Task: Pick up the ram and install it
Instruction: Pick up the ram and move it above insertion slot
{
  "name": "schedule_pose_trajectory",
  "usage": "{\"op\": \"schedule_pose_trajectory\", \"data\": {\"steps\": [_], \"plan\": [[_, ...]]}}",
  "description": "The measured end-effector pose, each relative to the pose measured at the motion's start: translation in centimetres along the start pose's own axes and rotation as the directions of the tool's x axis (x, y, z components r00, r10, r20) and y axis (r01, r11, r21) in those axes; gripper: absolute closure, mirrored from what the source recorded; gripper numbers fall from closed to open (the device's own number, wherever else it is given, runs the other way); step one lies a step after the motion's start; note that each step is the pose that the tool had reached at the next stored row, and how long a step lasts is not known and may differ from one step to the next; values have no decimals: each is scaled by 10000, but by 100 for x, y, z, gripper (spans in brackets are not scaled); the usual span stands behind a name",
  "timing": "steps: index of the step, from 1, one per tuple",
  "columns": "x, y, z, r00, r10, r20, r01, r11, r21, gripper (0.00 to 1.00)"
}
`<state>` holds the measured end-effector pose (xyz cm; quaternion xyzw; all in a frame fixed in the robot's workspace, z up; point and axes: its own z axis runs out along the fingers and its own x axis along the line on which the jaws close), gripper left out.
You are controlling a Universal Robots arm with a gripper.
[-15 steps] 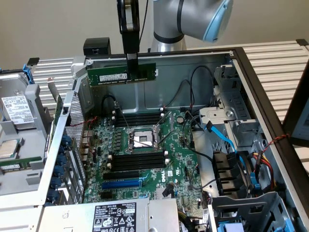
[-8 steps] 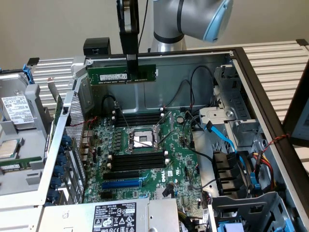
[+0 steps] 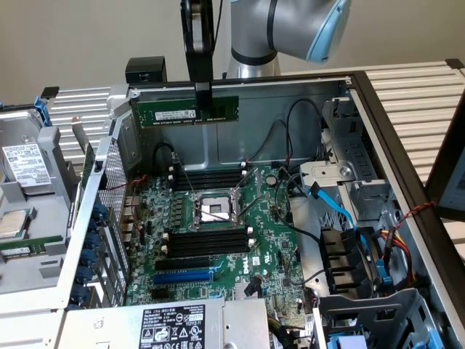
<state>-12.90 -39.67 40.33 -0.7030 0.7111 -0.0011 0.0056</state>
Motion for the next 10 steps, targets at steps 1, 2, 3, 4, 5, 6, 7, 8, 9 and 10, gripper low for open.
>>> {"op": "schedule_pose_trajectory", "data": {"steps": [1, 2, 3, 4, 5, 6, 7, 8, 9, 10], "plan": [[1, 0, 8, 10000, 1, -1, -1, 10000, -1, 88], [1, 0, 14, 10000, 1, -7, -1, 10000, -3, 88], [1, -1, 22, 10000, 1, -24, -1, 10000, -3, 88], [2, -2, 31, 10000, 1, -56, -1, 10000, -2, 88], [2, -4, 38, 9999, 4, -101, -4, 10000, -1, 88], [2, -7, 43, 9999, 9, -164, -9, 10000, 1, 88], [2, -13, 47, 9997, 14, -234, -14, 10000, 1, 88], [2, -22, 53, 9996, 20, -278, -20, 10000, 1, 88], [1, -35, 59, 9996, 24, -283, -24, 10000, 1, 88], [1, -49, 61, 9996, 25, -283, -25, 10000, -2, 88]]}}
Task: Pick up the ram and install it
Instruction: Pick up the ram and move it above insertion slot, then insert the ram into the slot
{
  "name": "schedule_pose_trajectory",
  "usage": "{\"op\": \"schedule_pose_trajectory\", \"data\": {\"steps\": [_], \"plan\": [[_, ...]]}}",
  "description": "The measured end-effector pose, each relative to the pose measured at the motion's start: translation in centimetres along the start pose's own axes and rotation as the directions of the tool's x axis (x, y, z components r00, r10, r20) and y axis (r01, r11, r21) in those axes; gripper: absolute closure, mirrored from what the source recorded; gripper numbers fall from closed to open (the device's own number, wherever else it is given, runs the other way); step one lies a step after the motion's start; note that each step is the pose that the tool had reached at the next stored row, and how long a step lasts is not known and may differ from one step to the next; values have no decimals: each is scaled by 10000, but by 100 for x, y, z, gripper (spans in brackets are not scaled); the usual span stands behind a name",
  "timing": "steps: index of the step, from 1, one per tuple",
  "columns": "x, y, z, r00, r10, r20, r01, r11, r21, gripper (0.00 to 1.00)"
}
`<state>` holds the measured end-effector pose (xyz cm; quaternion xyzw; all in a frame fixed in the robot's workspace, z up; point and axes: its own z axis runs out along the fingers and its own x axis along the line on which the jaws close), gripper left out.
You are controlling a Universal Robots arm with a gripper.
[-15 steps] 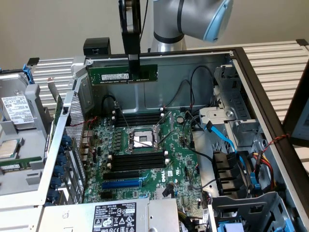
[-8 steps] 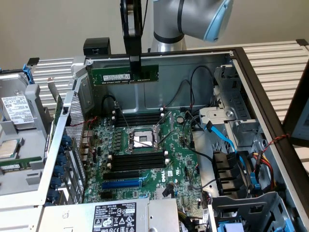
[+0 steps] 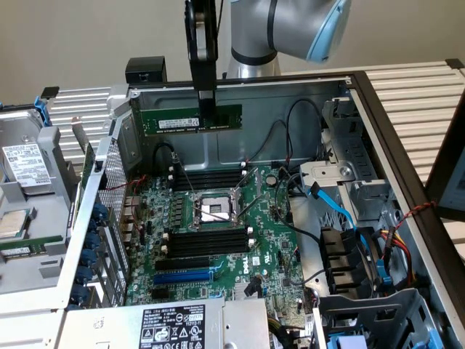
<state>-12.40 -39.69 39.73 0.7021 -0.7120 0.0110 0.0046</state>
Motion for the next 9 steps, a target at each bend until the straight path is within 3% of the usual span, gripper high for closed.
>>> {"op": "schedule_pose_trajectory", "data": {"steps": [9], "plan": [[-1, -140, 27, 10000, 9, 3, -9, 10000, -3, 88]]}}
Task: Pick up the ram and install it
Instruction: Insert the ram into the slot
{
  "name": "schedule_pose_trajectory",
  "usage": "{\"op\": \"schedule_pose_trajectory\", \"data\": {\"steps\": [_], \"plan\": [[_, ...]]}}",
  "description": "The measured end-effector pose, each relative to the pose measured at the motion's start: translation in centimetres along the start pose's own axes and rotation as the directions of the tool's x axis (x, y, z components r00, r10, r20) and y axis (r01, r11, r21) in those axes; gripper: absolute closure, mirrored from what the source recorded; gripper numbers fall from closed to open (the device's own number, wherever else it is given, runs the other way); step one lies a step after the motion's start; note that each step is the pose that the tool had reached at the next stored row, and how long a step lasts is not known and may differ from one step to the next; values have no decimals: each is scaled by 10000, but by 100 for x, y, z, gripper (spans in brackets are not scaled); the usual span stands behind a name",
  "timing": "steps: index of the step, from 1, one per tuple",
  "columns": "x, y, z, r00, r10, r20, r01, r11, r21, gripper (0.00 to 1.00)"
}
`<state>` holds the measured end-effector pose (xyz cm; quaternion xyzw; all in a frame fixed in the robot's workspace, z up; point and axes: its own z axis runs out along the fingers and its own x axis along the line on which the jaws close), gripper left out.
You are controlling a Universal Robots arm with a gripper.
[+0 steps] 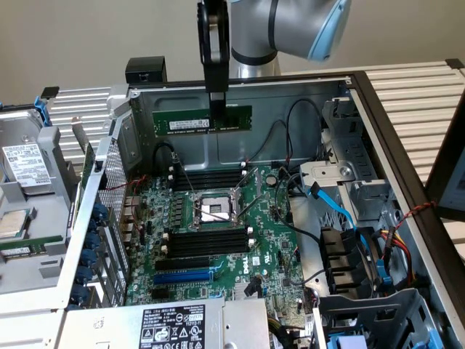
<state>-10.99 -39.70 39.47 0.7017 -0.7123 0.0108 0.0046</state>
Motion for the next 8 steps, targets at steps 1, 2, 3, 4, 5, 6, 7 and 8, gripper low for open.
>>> {"op": "schedule_pose_trajectory", "data": {"steps": [1, 2, 3, 4, 5, 6, 7, 8], "plan": [[0, -18, 5, 10000, 2, 1, -2, 10000, 1, 88], [-1, -37, 9, 10000, 3, 0, -3, 10000, 0, 88], [-1, -57, 16, 10000, 4, 1, -4, 10000, 0, 88], [-2, -77, 21, 10000, 4, 1, -4, 10000, 0, 88], [-2, -99, 25, 10000, 4, 1, -4, 10000, 0, 88], [-3, -119, 29, 10000, 5, 1, -5, 10000, 0, 88], [-3, -131, 32, 10000, 5, 2, -5, 10000, 0, 88], [-2, -134, 33, 10000, 4, 1, -4, 10000, -4, 88]]}}
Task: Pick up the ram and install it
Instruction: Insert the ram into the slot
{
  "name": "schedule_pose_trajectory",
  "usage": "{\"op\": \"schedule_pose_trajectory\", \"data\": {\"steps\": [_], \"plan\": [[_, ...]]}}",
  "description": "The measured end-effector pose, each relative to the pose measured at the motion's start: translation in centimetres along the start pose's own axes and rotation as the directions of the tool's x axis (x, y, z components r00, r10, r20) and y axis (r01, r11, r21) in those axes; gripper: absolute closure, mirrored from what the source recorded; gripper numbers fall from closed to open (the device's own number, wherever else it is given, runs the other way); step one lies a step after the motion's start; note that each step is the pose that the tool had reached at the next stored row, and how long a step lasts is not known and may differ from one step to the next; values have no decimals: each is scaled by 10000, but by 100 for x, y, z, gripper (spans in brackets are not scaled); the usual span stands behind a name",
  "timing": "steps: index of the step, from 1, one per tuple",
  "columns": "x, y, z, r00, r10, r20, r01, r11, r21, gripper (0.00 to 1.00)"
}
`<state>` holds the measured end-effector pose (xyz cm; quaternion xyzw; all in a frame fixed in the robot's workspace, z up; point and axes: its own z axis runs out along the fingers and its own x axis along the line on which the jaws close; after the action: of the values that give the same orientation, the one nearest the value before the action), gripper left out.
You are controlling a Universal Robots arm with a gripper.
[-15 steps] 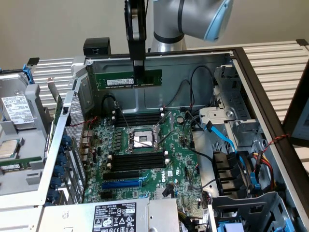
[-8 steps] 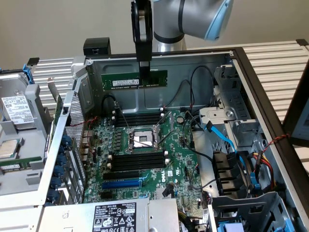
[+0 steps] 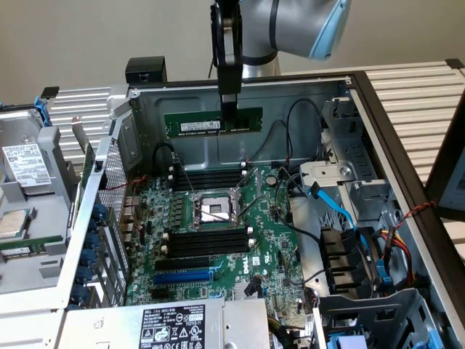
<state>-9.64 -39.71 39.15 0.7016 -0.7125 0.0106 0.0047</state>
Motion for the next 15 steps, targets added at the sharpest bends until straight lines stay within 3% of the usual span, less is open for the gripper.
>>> {"op": "schedule_pose_trajectory", "data": {"steps": [6, 9, 13, 15], "plan": [[-7, -2, 14, 10000, 7, -32, -7, 10000, -6, 88], [-7, 0, 39, 9999, 28, -112, -28, 10000, -4, 88], [-10, 5, 77, 9996, 86, -266, -86, 10000, -3, 88], [-23, 12, 110, 9995, 109, -287, -109, 9999, -5, 88]]}}
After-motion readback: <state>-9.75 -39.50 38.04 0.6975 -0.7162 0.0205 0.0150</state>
